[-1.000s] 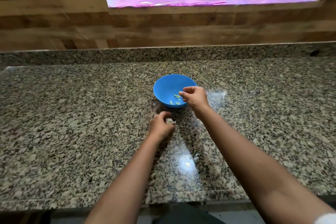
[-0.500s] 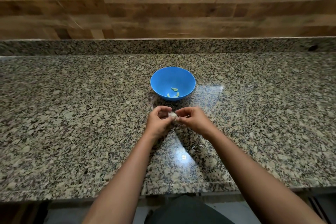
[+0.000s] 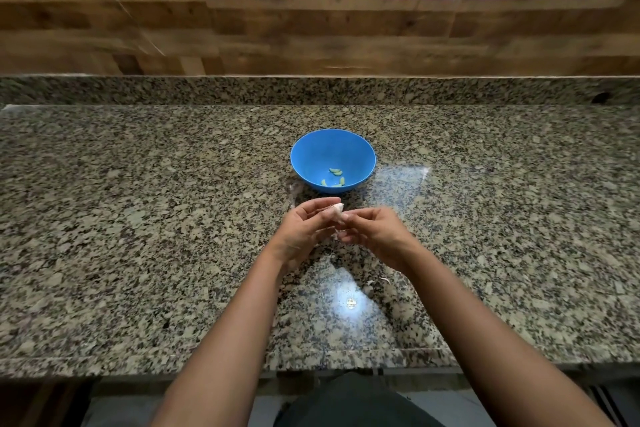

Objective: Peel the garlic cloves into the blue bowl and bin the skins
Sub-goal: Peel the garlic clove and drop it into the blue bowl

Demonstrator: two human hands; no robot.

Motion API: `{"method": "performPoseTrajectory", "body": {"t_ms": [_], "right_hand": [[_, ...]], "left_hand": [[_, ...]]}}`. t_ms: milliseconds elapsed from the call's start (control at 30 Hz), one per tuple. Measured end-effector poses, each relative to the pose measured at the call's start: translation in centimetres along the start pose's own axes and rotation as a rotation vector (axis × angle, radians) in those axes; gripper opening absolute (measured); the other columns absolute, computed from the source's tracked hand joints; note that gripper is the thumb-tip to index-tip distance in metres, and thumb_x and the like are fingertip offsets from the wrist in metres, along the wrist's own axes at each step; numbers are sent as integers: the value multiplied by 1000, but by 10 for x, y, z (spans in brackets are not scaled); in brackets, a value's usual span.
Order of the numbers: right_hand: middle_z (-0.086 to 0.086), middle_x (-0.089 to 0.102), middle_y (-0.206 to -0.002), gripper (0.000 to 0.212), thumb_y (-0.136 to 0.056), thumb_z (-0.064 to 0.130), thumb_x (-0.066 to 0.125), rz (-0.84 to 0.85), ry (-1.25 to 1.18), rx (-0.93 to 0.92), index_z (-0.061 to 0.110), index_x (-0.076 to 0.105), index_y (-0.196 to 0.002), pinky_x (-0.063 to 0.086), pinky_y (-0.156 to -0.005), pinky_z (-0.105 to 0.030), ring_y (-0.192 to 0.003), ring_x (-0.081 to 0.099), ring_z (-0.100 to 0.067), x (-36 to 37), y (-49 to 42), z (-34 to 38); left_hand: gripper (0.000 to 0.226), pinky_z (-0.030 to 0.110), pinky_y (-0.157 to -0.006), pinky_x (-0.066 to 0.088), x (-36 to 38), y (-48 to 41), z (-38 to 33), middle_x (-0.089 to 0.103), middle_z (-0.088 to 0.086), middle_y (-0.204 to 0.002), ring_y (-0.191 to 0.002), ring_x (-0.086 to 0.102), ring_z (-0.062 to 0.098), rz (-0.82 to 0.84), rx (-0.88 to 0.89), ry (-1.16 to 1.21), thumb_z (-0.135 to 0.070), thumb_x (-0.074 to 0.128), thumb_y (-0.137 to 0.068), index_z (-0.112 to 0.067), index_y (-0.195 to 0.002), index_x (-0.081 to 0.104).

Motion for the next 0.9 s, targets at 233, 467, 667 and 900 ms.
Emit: {"method": "performPoseTrajectory", "body": {"t_ms": [233,467,667,900], "right_hand": [[-11,69,-80,10,-83,3,67,-149,132,-210,4,68,-92,56,-61,-25,-67,65,-14,3,5,10],[-5,70,-74,7,-85,9,66,-193,259,-313,15,69,-87,58,-63,-30,-65,66,-15,7,4,16],[-12,66,-81,15,-87,18,65,-280,403,-267,3,63,-89,58,-60,-33,-69,66,-19,1,-3,15],[-19,67,-88,21,-88,15,64,-256,428,-197,-5,61,-94,58,-67,-45,-74,66,-29,-1,-5,10]], "left_hand": [[13,26,-78,55,-2,-3,0,72,6,-84,-76,69,13,-81,23,95,2,58,-86,-4,-96,64],[13,26,-74,57,0,-2,-2,73,8,-77,-69,70,15,-113,42,186,6,57,-85,-1,-92,65],[14,23,-70,58,1,-5,6,73,9,-81,-73,70,15,-127,23,220,6,55,-86,0,-96,64],[14,24,-72,58,0,-5,16,72,8,-81,-73,70,13,-100,-29,229,6,50,-89,1,-96,62]]}}
Point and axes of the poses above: each hand's wrist, its own y-axis away from the middle knuckle, its own x-axis out of the palm, z = x × y, the point moved 6 cm from there along -y, towards the middle knuckle
